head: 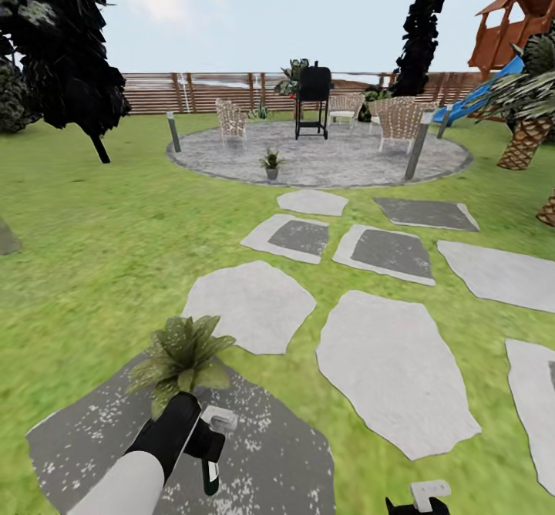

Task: Pick up the pesticide atomizer in the garden and spray insectifuge to fully cover both potted plants in the garden.

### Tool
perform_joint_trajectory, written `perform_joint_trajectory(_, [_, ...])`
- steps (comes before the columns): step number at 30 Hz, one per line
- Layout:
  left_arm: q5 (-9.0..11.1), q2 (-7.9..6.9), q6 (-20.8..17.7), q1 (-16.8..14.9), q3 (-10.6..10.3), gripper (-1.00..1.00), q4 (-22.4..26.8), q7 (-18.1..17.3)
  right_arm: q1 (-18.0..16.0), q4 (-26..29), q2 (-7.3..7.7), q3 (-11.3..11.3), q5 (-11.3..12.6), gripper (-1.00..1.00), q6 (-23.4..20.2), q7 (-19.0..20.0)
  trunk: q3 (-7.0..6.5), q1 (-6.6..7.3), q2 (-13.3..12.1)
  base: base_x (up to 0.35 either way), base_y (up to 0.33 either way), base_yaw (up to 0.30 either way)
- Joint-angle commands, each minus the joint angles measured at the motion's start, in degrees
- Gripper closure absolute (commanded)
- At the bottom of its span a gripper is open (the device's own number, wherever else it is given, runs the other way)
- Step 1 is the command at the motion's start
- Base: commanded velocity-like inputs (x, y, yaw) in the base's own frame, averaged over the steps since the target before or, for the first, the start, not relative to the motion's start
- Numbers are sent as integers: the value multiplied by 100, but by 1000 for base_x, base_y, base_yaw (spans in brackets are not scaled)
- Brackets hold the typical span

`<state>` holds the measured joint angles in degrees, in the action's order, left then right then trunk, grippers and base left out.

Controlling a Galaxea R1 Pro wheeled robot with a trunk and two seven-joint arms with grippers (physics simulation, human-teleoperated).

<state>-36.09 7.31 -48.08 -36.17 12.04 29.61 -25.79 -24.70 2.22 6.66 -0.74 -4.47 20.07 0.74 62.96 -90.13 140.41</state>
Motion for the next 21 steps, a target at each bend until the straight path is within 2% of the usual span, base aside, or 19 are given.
perform_joint_trajectory(1, [-65, 8, -17, -4, 44, 100, 6, -39, -4, -2, 2, -14, -45, -100, 15, 6, 5, 0, 2, 161, -259, 278])
perform_joint_trajectory(7, [-65, 7, -17, -4, 44, 100, 10, -32, -3, -2, 2, -14, -46, -100, 15, 6, 5, 0, 2, 163, -183, 279])
perform_joint_trajectory(21, [-65, 14, -21, -4, 40, 100, 10, -31, -2, -2, 2, -14, -47, -100, 15, 6, 5, 0, 2, 10, -5, 258])
